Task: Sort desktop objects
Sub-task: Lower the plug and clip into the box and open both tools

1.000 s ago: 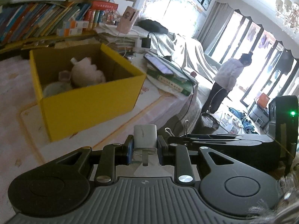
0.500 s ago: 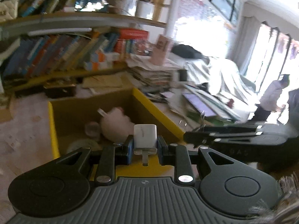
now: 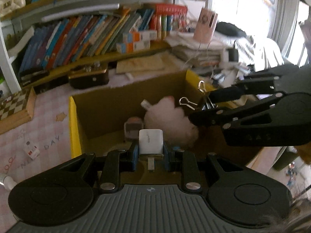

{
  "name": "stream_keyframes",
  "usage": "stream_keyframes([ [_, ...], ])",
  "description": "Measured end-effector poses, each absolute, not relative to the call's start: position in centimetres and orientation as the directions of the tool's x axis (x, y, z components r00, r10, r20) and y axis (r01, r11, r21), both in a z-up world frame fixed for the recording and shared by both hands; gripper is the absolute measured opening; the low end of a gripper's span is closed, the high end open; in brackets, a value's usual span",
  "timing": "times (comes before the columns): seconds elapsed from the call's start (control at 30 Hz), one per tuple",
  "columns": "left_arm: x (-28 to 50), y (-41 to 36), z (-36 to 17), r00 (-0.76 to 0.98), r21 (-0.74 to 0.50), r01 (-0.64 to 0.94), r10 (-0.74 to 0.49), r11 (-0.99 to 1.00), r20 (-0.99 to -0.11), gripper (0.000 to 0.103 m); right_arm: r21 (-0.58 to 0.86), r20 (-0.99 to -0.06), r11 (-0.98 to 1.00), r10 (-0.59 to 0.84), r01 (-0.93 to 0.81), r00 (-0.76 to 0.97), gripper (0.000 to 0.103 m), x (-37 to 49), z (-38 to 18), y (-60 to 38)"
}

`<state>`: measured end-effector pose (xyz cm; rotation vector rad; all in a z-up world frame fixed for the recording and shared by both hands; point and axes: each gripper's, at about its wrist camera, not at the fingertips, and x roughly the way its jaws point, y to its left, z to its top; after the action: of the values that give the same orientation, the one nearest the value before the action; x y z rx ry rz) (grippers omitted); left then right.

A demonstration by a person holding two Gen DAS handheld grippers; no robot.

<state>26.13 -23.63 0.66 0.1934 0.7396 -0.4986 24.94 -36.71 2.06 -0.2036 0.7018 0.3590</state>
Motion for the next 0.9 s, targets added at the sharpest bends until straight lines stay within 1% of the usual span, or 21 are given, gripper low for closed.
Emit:
stream_keyframes([
  [0.3,28.0,-24.4,-1.9,0.563,-0.004,0.493,-0.322,0.87,-0.761,0.023,-0.124,-0.775,0.843,0.248,-0.524,0.581,0.041,27.6,-1.5,-34.9],
  [0.47,28.0,-25.2,-2.9,0.529,0.011,0.514,-0.306,0.858,-0.792,0.023,-0.104,-0.814,0.834,0.242,-0.542,0.529,0.041,28.5,-2.3,-34.8],
  [0.63,28.1,-25.3,-2.9,0.519,0.012,0.511,-0.297,0.859,-0.802,0.023,-0.079,-0.859,0.82,0.233,-0.567,0.456,0.041,29.2,-2.8,-34.5],
  [0.9,27.3,-25.1,-2.4,0.561,0.029,0.486,-0.287,0.874,-0.777,0.025,-0.051,-0.857,0.82,0.256,-0.57,0.446,0.042,29.3,-2.8,-34.8],
])
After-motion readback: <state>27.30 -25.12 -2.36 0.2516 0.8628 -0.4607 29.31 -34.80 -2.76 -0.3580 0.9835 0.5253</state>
